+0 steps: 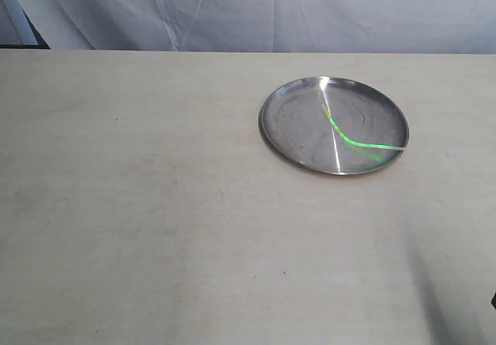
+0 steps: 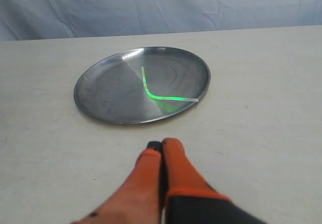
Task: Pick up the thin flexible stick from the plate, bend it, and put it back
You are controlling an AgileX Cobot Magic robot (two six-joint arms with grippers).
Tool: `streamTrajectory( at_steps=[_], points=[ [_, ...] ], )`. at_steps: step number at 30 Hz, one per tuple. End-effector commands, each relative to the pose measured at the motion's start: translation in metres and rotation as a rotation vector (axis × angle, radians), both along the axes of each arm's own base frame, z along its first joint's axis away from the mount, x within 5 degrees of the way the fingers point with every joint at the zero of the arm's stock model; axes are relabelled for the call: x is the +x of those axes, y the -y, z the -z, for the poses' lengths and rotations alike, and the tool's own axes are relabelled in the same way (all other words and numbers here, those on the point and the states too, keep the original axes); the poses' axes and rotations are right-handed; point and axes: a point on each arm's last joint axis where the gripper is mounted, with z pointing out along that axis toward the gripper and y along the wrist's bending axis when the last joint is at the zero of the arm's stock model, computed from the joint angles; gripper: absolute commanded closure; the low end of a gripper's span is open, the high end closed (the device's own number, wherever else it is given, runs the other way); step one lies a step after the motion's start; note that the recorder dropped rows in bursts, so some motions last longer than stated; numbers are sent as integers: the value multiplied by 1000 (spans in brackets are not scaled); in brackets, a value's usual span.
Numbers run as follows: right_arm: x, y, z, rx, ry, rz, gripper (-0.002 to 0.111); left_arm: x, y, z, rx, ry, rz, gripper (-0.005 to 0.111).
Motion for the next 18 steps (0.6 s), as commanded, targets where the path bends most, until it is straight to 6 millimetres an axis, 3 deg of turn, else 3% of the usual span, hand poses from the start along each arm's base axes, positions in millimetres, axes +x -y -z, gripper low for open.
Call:
streamTrajectory(
  at_steps=[1,18],
  points=[
    [0,0,1,4,8,4,109,1,0,13,-8,-24,-3,107],
    [0,0,1,4,8,4,109,2,0,12,-10,3,-5,107]
  ],
)
